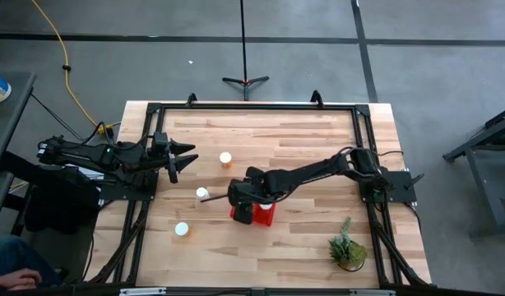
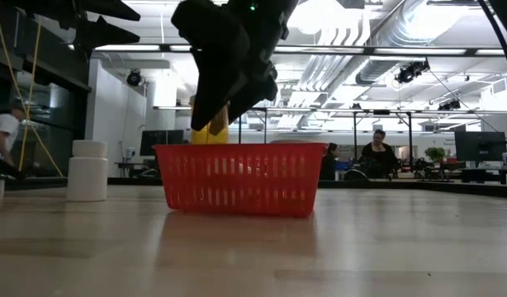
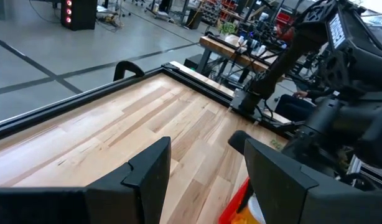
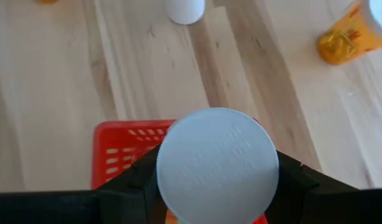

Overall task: Pick and place pill bottles into a basket
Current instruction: Put the top right orange pill bottle into the red bin

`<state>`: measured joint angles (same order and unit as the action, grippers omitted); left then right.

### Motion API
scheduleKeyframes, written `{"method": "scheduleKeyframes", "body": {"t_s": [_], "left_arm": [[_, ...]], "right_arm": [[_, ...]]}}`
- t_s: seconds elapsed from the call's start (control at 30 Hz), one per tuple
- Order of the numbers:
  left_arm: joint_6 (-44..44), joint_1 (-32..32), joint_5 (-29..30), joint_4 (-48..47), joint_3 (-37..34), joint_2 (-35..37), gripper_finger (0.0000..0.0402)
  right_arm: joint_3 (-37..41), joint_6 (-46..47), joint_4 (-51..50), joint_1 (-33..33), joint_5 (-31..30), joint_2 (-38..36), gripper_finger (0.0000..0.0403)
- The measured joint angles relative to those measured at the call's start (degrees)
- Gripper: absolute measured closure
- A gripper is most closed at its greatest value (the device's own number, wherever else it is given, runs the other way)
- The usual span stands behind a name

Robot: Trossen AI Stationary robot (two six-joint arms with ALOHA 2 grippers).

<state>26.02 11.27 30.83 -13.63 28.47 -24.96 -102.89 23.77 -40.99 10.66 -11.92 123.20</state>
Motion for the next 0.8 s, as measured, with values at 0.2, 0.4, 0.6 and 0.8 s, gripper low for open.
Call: {"method": "scheduleKeyframes", "body": {"t_s": [0.2, 0.4, 0.6, 0.8], "left_arm": [[0.0, 0.0, 0.0, 0.1, 0.0, 0.0, 0.0163], [0.0, 0.0, 0.0, 0.1, 0.0, 0.0, 0.0163], [0.0, 0.0, 0.0, 0.2, 0.0, 0.0, 0.0163], [0.1, 0.0, 0.0, 0.2, 0.0, 0.0, 0.0163]], "right_arm": [[0.0, -1.6, 0.2, -0.8, 0.1, 0.8, 0.0217], [0.0, -1.7, -0.2, -0.9, 1.4, 1.9, 0.0217], [1.0, -1.7, 2.0, -1.2, 0.6, 2.2, 0.0217], [5.7, 0.5, 6.2, -1.7, 3.8, 2.4, 0.0217]]}}
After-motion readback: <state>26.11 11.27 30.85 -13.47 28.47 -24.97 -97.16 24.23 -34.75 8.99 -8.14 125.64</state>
